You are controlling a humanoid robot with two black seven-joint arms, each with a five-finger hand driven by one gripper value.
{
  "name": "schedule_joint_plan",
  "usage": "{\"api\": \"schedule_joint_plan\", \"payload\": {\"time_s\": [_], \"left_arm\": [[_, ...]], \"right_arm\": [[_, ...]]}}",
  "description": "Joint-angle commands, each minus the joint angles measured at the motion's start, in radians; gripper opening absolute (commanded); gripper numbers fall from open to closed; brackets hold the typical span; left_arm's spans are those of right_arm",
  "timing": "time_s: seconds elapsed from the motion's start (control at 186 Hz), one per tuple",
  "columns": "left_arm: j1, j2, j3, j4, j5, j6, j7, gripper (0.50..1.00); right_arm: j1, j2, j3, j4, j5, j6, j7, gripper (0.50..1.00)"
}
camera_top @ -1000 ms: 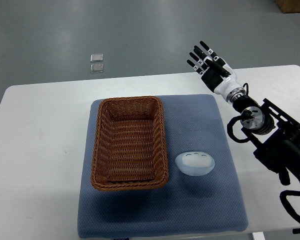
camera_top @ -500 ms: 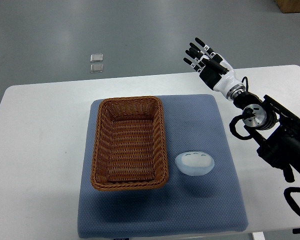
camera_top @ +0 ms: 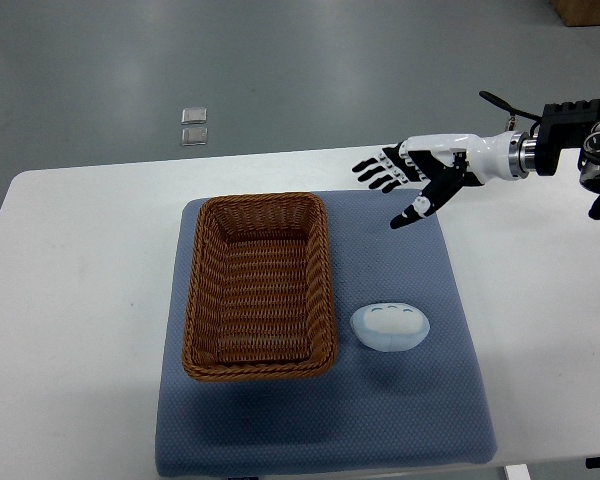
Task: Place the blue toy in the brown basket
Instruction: 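Move the right hand down toward the white egg-shaped toy, then close the right hand fingers around the white egg-shaped toy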
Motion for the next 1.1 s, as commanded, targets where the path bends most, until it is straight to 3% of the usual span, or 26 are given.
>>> {"api": "schedule_joint_plan", "payload": {"time_s": [0.0, 0.14, 0.333, 0.72, 1.097], "left_arm": [[0.000, 0.000, 0.000, 0.001, -0.001, 0.000, 0.000, 1.000], [0.000, 0.000, 0.000, 0.000, -0.001, 0.000, 0.000, 1.000], [0.000, 0.000, 0.000, 0.001, -0.001, 0.000, 0.000, 1.000], [0.000, 0.000, -0.001, 0.006, -0.001, 0.001, 0.000, 1.000], [0.000, 0.000, -0.001, 0.009, -0.001, 0.001, 0.000, 1.000]], "right_arm": [[0.102, -0.064, -0.161, 0.107, -0.095, 0.014, -0.002, 0.909], [0.191, -0.103, -0.297, 0.228, -0.138, 0.014, -0.004, 0.909], [0.169, -0.101, -0.304, 0.290, -0.121, -0.026, -0.001, 0.909], [0.045, -0.075, -0.294, 0.291, -0.129, -0.141, -0.001, 0.909], [-0.047, -0.049, -0.241, 0.282, -0.132, -0.195, 0.002, 0.909]]}}
